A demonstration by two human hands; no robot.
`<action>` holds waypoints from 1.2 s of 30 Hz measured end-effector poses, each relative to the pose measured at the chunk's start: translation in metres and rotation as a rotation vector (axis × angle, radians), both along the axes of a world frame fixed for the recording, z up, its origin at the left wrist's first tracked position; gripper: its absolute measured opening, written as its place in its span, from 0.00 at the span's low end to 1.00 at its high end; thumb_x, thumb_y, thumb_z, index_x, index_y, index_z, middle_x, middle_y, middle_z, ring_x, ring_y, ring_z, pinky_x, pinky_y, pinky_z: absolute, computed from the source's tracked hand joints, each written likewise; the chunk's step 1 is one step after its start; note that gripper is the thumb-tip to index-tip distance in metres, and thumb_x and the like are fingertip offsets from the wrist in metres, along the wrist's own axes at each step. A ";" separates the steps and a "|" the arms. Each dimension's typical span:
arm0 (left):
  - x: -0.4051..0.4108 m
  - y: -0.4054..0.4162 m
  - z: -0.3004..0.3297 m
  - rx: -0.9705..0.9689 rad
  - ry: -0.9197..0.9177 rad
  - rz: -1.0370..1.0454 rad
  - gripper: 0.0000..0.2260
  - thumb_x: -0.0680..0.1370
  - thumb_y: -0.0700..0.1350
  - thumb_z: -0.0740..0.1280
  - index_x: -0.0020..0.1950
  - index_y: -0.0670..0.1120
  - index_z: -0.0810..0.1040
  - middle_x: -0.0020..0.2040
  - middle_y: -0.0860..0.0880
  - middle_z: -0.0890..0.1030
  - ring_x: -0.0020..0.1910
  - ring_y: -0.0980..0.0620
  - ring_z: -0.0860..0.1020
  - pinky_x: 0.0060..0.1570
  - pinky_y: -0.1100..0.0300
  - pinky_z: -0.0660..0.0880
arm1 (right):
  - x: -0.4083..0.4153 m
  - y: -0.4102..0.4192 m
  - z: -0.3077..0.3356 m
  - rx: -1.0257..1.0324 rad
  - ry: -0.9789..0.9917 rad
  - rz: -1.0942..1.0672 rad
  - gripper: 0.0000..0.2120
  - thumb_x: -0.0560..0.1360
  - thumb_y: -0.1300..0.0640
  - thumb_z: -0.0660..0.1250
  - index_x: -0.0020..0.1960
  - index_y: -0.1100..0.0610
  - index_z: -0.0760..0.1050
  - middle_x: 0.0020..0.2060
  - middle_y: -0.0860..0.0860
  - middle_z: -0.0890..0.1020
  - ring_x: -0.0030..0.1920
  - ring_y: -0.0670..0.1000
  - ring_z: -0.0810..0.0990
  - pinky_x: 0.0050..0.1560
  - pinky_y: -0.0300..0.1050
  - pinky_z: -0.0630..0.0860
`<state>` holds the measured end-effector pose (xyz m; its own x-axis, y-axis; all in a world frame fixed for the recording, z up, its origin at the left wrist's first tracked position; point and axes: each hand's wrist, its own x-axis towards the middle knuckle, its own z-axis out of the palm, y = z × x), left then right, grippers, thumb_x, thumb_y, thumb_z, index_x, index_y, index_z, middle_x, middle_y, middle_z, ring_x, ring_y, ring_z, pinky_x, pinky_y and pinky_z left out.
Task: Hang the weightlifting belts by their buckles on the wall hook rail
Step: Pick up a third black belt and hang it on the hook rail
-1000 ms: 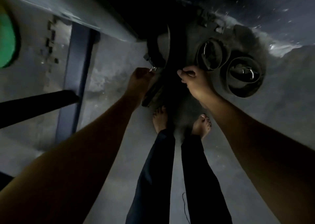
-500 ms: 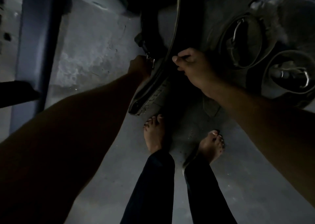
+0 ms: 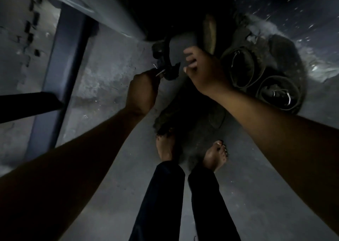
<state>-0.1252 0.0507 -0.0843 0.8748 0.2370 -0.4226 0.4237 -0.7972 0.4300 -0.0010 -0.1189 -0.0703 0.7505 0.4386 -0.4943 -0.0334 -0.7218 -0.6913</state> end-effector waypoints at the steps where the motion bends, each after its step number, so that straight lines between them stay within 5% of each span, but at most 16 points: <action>1: 0.025 0.003 0.037 -0.014 -0.009 -0.032 0.13 0.83 0.46 0.61 0.59 0.45 0.83 0.49 0.44 0.86 0.45 0.44 0.84 0.44 0.55 0.77 | 0.004 0.003 0.010 -0.018 -0.042 0.045 0.23 0.80 0.61 0.66 0.75 0.53 0.71 0.67 0.55 0.79 0.62 0.54 0.81 0.63 0.54 0.78; 4: 0.037 0.009 0.085 0.009 -0.103 -0.140 0.13 0.83 0.46 0.59 0.58 0.45 0.83 0.47 0.44 0.86 0.43 0.44 0.84 0.42 0.52 0.80 | 0.015 0.007 0.041 -0.087 -0.169 0.151 0.30 0.80 0.65 0.63 0.79 0.48 0.66 0.73 0.58 0.72 0.71 0.59 0.74 0.68 0.54 0.75; 7: 0.040 0.007 0.117 -0.027 -0.148 -0.291 0.10 0.83 0.44 0.61 0.57 0.43 0.82 0.43 0.43 0.85 0.38 0.44 0.83 0.36 0.58 0.73 | 0.020 0.004 0.066 -0.144 -0.232 0.254 0.30 0.79 0.67 0.62 0.78 0.48 0.68 0.70 0.58 0.70 0.68 0.61 0.74 0.63 0.53 0.77; 12: 0.056 0.016 0.166 -0.016 -0.126 -0.463 0.14 0.84 0.43 0.64 0.70 0.48 0.78 0.54 0.46 0.86 0.49 0.47 0.84 0.48 0.55 0.78 | 0.030 0.001 0.104 -0.341 -0.565 0.495 0.15 0.73 0.62 0.71 0.59 0.57 0.78 0.58 0.60 0.75 0.59 0.65 0.76 0.53 0.56 0.74; 16: 0.055 0.015 0.192 -0.045 -0.210 -0.404 0.13 0.84 0.47 0.64 0.68 0.49 0.79 0.55 0.48 0.86 0.50 0.47 0.85 0.51 0.50 0.80 | 0.027 0.002 0.137 -0.448 -0.575 0.619 0.15 0.79 0.63 0.65 0.65 0.58 0.76 0.62 0.61 0.78 0.60 0.65 0.80 0.56 0.60 0.77; 20: 0.049 -0.014 0.223 -0.186 -0.375 -0.067 0.17 0.82 0.50 0.66 0.70 0.49 0.78 0.69 0.47 0.79 0.66 0.59 0.75 0.64 0.58 0.76 | 0.013 -0.003 0.170 -0.444 -0.563 0.430 0.12 0.80 0.65 0.63 0.62 0.61 0.79 0.59 0.62 0.82 0.57 0.64 0.83 0.54 0.54 0.79; 23: 0.045 -0.040 0.259 -0.160 -0.421 0.046 0.30 0.81 0.57 0.68 0.81 0.51 0.64 0.82 0.47 0.62 0.80 0.50 0.61 0.74 0.46 0.68 | 0.003 -0.013 0.208 -0.309 -0.549 0.184 0.14 0.81 0.65 0.63 0.65 0.60 0.78 0.62 0.59 0.82 0.60 0.62 0.82 0.57 0.51 0.78; 26: 0.041 -0.068 0.315 -0.240 -0.451 0.207 0.40 0.80 0.57 0.70 0.84 0.48 0.52 0.84 0.48 0.53 0.83 0.54 0.53 0.80 0.53 0.57 | -0.002 -0.026 0.268 -0.186 -0.493 -0.094 0.15 0.80 0.64 0.67 0.66 0.60 0.80 0.61 0.61 0.84 0.61 0.61 0.83 0.59 0.50 0.78; 32: 0.028 -0.120 0.444 -0.573 -0.324 0.454 0.35 0.79 0.58 0.69 0.81 0.51 0.57 0.77 0.50 0.71 0.75 0.57 0.70 0.73 0.49 0.70 | -0.015 -0.056 0.424 -0.076 -0.506 -0.276 0.13 0.79 0.54 0.72 0.57 0.62 0.82 0.52 0.61 0.86 0.53 0.61 0.85 0.46 0.43 0.72; 36: 0.019 -0.156 0.534 -0.731 -0.374 0.405 0.12 0.82 0.52 0.67 0.65 0.54 0.75 0.58 0.62 0.82 0.60 0.71 0.76 0.61 0.61 0.75 | -0.040 -0.079 0.521 0.086 -0.362 -0.313 0.10 0.81 0.57 0.65 0.54 0.64 0.81 0.50 0.61 0.84 0.52 0.63 0.83 0.47 0.44 0.71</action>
